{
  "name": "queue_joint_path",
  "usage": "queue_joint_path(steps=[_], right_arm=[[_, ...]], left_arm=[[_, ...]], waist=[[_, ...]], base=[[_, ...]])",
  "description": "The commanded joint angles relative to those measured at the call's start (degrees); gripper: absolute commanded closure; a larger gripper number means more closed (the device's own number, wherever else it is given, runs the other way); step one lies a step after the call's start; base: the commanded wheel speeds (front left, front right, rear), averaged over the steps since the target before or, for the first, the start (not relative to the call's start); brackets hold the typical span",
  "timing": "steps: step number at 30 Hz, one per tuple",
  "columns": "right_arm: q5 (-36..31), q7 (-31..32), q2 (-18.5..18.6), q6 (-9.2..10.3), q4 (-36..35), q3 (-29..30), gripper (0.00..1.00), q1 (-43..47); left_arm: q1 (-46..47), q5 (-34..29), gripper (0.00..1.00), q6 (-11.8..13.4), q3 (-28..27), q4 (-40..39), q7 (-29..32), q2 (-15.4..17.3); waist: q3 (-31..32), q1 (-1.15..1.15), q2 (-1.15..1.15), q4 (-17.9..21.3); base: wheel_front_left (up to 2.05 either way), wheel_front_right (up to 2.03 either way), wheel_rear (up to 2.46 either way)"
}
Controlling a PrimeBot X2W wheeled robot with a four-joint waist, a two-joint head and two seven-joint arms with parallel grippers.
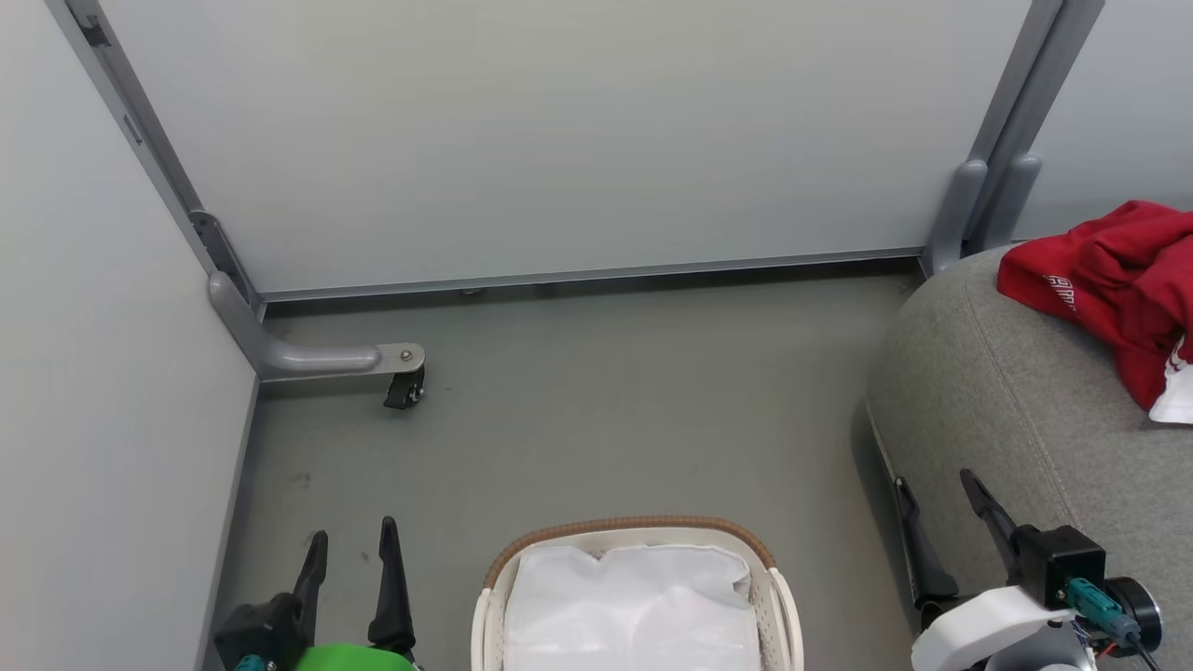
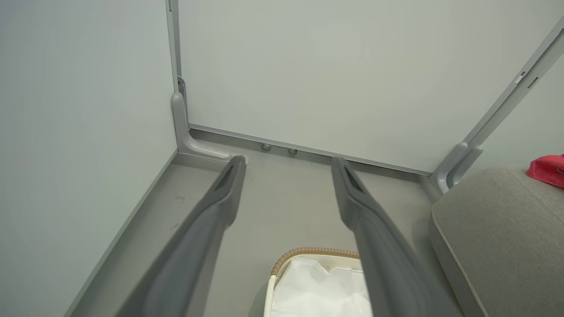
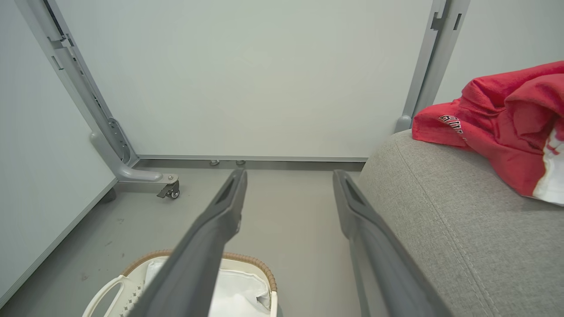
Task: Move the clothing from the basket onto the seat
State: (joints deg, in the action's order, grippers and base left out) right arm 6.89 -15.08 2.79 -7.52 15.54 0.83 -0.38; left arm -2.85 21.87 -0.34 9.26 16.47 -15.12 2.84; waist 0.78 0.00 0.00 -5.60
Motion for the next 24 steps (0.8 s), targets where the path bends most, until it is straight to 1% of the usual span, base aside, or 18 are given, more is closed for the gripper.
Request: queue_joint_path(steps=[1,17,18,22,24], right_arm=[[-0.5,-0.13,0.22,0.06,-0.06,0.12,0.0,0.7],[-0.21,-0.13,0.21,0.06,-0.78,0.5,0.0,0.34],[-0.29,0.0,0.0,0.0,-0.48,0.4,1.0,0.0],[-0.23,0.13,-0.48,0.0,1.46,0.3,1.0,0.14],[2.03,0.98,-0.46,0.0,1.71,0.75,1.0,-0.34]], left_arm=[[0.25,-0.25,0.0,-0.24,-0.05,0.11,-0.04,0.1],[1.48,-0.56,0.0,-0.35,0.76,1.5,-0.03,0.1],[0.63,-0.56,1.0,-0.24,0.75,1.51,0.0,0.0],[-0.24,-0.55,1.0,-0.23,0.78,3.37,0.01,-0.08],[0.01,1.46,1.0,-0.43,0.39,3.19,0.54,-0.06]], waist=[[0.01,0.0,0.0,0.16],[-0.53,0.0,0.0,0.23],[-0.55,0.0,0.0,0.23],[-0.56,0.0,0.0,0.24],[-0.56,0.0,0.0,0.33]], base=[[0.0,0.0,0.0],[0.0,0.0,0.0],[0.0,0.0,0.0],[0.0,0.0,0.0],[0.0,0.0,0.0]])
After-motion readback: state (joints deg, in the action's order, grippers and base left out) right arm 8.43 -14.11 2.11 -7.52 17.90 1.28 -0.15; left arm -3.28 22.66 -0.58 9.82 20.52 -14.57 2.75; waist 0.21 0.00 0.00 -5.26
